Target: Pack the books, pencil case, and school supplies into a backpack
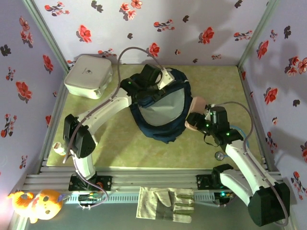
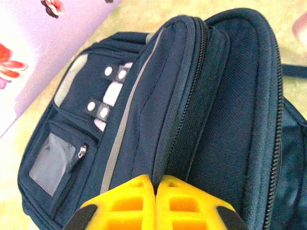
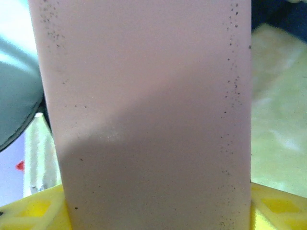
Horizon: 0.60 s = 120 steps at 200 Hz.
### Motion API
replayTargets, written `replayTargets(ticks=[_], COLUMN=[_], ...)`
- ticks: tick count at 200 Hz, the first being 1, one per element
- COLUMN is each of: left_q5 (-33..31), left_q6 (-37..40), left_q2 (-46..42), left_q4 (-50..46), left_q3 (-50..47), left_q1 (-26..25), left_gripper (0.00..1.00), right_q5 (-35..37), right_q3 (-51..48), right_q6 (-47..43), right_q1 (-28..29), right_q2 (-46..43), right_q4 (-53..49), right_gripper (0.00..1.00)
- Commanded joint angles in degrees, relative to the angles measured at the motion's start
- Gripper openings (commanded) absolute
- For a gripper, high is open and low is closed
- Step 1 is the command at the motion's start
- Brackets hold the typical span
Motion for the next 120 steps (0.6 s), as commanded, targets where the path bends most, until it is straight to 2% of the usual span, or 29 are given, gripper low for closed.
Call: replayTargets(ticks=[1,57,91,120], left_q5=[-1.9,-1.8,-1.8,-2.4], left_q6=[-4.1,-6.1,-8.6,-10.8], left_q2=[0.5,-0.8,-1.5,-1.3], left_q4=[8.7,12.7,13.8,14.0], left_q3=[6.5,5.6,5.0,6.1], left_q1=[-1.0,-2.5,-2.6,-2.5], left_gripper=[0.0,0.0,0.0,0.0], right_q5=[-2.5,0.3,1.7,5.8], right_q3=[3.2,8.9,15.4,22.0], right_q6=[1.6,3.7,5.8,9.0], right_q1=[2.6,11.5,13.9,14.2], right_q2=[1.0,16.5,28.8,37.9], right_q4=[6.0,13.4,19.0,20.3], right_gripper=[0.59,0.59,0.58,0.57])
